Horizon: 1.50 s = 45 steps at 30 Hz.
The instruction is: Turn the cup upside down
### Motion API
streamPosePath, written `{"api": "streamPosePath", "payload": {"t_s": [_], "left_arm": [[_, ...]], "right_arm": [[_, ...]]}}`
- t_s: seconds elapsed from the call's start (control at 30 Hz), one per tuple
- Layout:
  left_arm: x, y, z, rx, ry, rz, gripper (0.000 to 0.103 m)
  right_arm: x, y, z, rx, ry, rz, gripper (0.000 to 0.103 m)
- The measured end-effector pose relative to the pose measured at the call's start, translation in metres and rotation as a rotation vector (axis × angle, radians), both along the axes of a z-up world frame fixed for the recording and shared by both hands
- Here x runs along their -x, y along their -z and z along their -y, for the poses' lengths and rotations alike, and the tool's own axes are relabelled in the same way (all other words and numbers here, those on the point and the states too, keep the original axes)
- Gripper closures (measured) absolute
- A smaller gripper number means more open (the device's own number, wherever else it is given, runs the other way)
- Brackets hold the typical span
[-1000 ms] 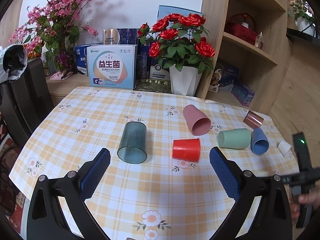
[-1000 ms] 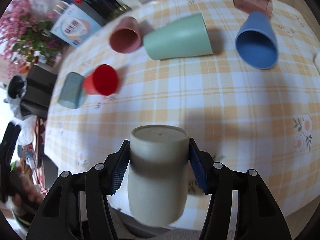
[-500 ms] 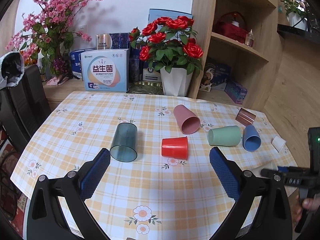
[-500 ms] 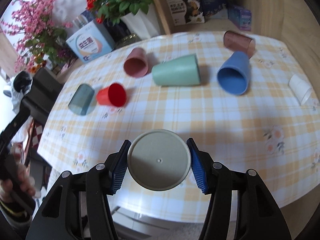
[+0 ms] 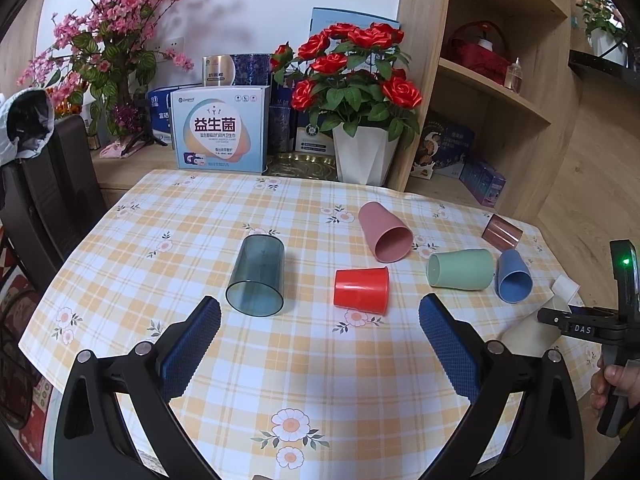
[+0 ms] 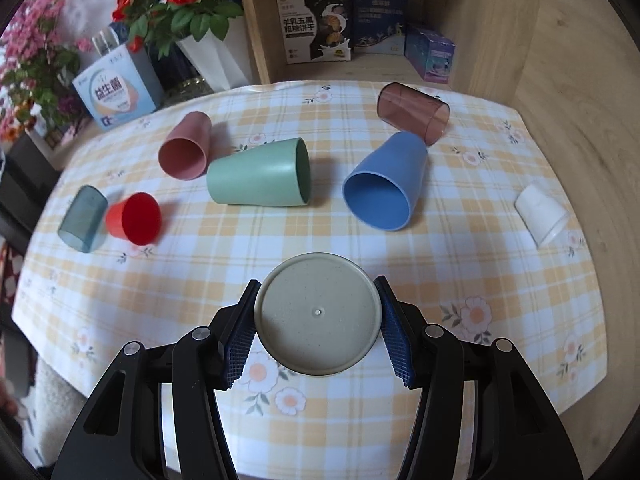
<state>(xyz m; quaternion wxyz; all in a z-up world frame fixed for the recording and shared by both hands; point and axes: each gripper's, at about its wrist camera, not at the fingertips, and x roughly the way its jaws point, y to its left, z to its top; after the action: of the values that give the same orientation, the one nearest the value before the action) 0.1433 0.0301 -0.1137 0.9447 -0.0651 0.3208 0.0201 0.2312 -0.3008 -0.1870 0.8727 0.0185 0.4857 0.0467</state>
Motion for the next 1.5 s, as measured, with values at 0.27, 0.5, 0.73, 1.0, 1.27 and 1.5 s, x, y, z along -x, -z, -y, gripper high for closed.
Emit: {"api": "streamPosePath", "payload": {"t_s": [0.27, 0.5, 0.73, 1.0, 1.27, 1.5], "left_arm": [[-0.004, 0.006, -0.010, -0.013, -0.059, -0.013, 0.006], [-0.005, 0.005, -0.006, -0.046, -0.060, -0.018, 0.006], [-0.003, 0.002, -0.002, -0.057, -0.049, -0.018, 0.006], [0.002, -0.015, 0.007, -0.114, -0.047, 0.007, 0.006], [0.023, -0.056, 0.021, -0.158, -0.016, 0.099, 0.006], [0.050, -0.099, 0.038, -0.171, 0.013, 0.152, 0.006]], "right_arm": [[-0.003, 0.008, -0.022, 0.024, -0.028, 0.015, 0.048], [-0.001, 0.013, -0.035, 0.039, -0.044, 0.024, 0.048], [0.000, 0.013, -0.034, 0.019, -0.032, 0.021, 0.048], [0.004, 0.001, -0.031, -0.027, -0.016, 0.031, 0.047], [0.042, -0.064, -0.031, -0.111, -0.031, 0.149, 0.030], [0.097, -0.139, -0.030, -0.151, -0.039, 0.304, 0.015]]}}
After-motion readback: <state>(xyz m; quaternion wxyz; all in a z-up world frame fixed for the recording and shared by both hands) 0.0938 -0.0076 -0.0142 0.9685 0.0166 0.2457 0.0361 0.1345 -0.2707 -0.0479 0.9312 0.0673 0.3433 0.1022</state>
